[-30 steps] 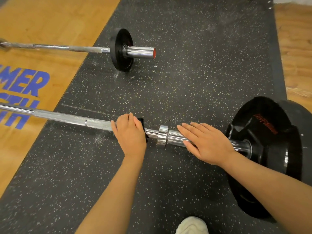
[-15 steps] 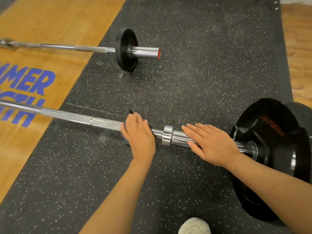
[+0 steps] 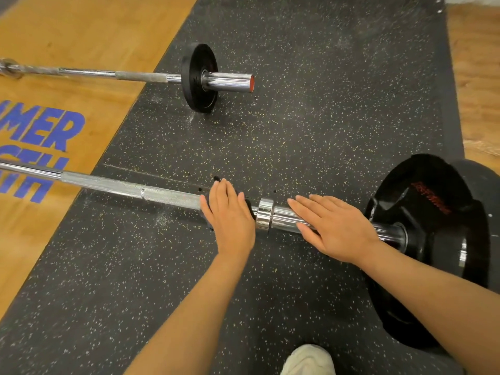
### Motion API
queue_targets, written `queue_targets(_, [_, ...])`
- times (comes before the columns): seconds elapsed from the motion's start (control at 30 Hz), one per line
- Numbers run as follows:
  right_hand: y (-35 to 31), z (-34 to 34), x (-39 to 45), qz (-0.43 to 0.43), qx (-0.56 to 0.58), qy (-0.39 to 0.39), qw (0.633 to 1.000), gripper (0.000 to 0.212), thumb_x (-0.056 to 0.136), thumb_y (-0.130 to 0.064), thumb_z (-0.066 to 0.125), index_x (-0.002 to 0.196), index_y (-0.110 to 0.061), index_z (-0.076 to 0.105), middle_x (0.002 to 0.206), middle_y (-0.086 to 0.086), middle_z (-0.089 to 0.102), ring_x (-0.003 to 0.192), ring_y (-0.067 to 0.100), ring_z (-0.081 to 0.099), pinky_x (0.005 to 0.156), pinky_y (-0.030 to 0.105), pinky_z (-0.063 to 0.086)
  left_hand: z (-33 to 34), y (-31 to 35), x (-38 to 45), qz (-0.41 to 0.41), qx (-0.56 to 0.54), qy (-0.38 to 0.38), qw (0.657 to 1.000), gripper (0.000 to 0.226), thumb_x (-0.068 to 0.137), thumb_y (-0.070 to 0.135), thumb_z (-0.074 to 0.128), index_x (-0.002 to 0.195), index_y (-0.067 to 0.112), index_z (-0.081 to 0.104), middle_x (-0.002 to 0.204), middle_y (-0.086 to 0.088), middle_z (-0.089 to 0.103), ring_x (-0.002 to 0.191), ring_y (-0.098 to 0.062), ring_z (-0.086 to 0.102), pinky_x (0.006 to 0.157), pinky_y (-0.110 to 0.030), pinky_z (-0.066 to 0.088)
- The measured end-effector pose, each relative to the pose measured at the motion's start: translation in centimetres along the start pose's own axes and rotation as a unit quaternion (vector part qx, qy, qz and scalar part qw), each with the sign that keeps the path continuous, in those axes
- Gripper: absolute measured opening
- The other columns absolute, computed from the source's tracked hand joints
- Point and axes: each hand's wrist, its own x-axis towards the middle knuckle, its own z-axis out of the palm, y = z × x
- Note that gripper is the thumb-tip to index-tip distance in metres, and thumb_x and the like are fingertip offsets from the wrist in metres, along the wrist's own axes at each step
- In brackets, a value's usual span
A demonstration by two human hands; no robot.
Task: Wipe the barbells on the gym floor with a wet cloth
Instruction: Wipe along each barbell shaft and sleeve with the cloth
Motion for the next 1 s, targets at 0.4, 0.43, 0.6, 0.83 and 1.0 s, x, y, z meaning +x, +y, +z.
queue_targets(0.4, [0.1, 0.5, -0.1, -0.022, -0.042, 0.015, 0.999, 0.054, 0.104, -0.04, 0.029, 0.143, -0.012, 0.053, 0.135, 0.008, 0.062, 0.116, 0.03, 0.064, 0.099, 0.045, 0.052, 0.0, -1.3, 0.8, -0.056, 0.005, 0.034, 0.998, 0.052, 0.1, 0.025, 0.024, 0.123, -0.008, 0.058, 0.131, -0.02, 0.053, 0.136, -0.036, 0.036, 0.117, -0.048, 0.007])
queue_targets(0.43, [0.1, 0.5, -0.2, -0.023, -0.043, 0.017, 0.999, 0.054, 0.104, -0.04, 0.028, 0.142, -0.011, 0.053, 0.135, 0.008, 0.063, 0.116, 0.03, 0.064, 0.098, 0.045, 0.052, 0.1, -0.5, -0.1, -0.025, 0.004, 0.025, 0.999, 0.052, 0.101, 0.026, 0.024, 0.125, -0.007, 0.057, 0.132, -0.019, 0.053, 0.136, -0.035, 0.036, 0.118, -0.047, 0.006])
queue_targets(0.6, [0.1, 0.5, -0.1, -0.025, -0.041, 0.013, 0.999, 0.061, 0.108, -0.041, 0.013, 0.142, -0.011, 0.054, 0.134, 0.008, 0.063, 0.115, 0.03, 0.065, 0.097, 0.044, 0.053, -1.1, -3.5, 2.3, 0.044, 0.03, -0.004, 0.999, 0.048, 0.099, 0.023, 0.026, 0.115, -0.004, 0.062, 0.114, -0.018, 0.059, 0.112, -0.035, 0.051, 0.11, -0.051, 0.024])
queue_targets(0.83, [0.0, 0.4, 0.1, -0.027, -0.035, 0.011, 0.999, 0.062, 0.108, -0.041, 0.012, 0.141, -0.01, 0.054, 0.133, 0.009, 0.064, 0.114, 0.031, 0.065, 0.096, 0.044, 0.053, -0.7, -3.1, 2.5, -0.098, 0.019, 0.022, 0.995, 0.056, 0.1, 0.028, 0.02, 0.125, -0.007, 0.056, 0.135, -0.021, 0.051, 0.139, -0.037, 0.033, 0.118, -0.052, 0.008])
queue_targets(1.0, [0.0, 0.4, -0.1, -0.024, -0.038, 0.01, 0.999, 0.059, 0.107, -0.041, 0.017, 0.142, -0.011, 0.053, 0.134, 0.009, 0.064, 0.115, 0.031, 0.065, 0.097, 0.044, 0.052, -0.5, -1.1, 0.1, 0.021, 0.013, -0.02, 1.0, 0.058, 0.103, 0.029, 0.018, 0.138, -0.006, 0.046, 0.141, -0.018, 0.047, 0.137, -0.034, 0.036, 0.118, -0.048, 0.009])
